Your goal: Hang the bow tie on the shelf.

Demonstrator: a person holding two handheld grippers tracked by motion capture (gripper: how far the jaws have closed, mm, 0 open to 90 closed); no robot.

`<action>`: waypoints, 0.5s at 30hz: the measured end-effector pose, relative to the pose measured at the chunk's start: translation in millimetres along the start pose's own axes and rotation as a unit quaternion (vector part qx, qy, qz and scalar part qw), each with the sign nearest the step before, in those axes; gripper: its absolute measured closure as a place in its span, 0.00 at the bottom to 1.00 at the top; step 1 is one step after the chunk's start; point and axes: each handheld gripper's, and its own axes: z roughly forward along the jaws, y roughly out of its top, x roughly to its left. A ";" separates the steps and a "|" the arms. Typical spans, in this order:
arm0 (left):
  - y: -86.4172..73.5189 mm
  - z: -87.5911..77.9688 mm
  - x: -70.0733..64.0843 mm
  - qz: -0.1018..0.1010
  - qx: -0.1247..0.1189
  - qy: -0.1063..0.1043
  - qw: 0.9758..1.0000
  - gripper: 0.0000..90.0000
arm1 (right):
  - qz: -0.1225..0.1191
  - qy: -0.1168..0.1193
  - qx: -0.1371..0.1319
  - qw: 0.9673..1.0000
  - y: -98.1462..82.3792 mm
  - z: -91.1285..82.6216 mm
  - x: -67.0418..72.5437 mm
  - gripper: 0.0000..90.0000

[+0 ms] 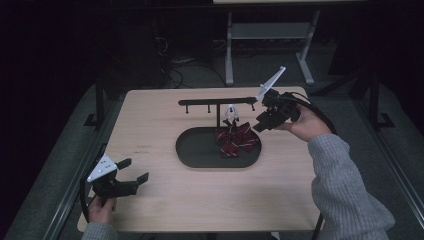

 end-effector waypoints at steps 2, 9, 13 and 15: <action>-0.2 -0.1 0.5 -0.001 0.000 0.001 1.000 0.14 | 0.001 0.002 0.000 1.000 -3.5 0.0 1.5 0.64; -0.2 -0.7 0.9 0.001 -0.001 0.003 1.000 0.14 | 0.000 0.001 -0.003 1.000 -14.6 -0.8 5.0 0.63; 0.3 -0.7 -0.3 0.004 -0.003 0.001 1.000 0.14 | 0.002 0.002 -0.004 1.000 -23.5 -2.3 9.3 0.62; 0.3 -0.8 -0.5 0.005 -0.002 0.002 1.000 0.14 | 0.008 0.003 -0.005 1.000 -27.5 -2.5 10.2 0.61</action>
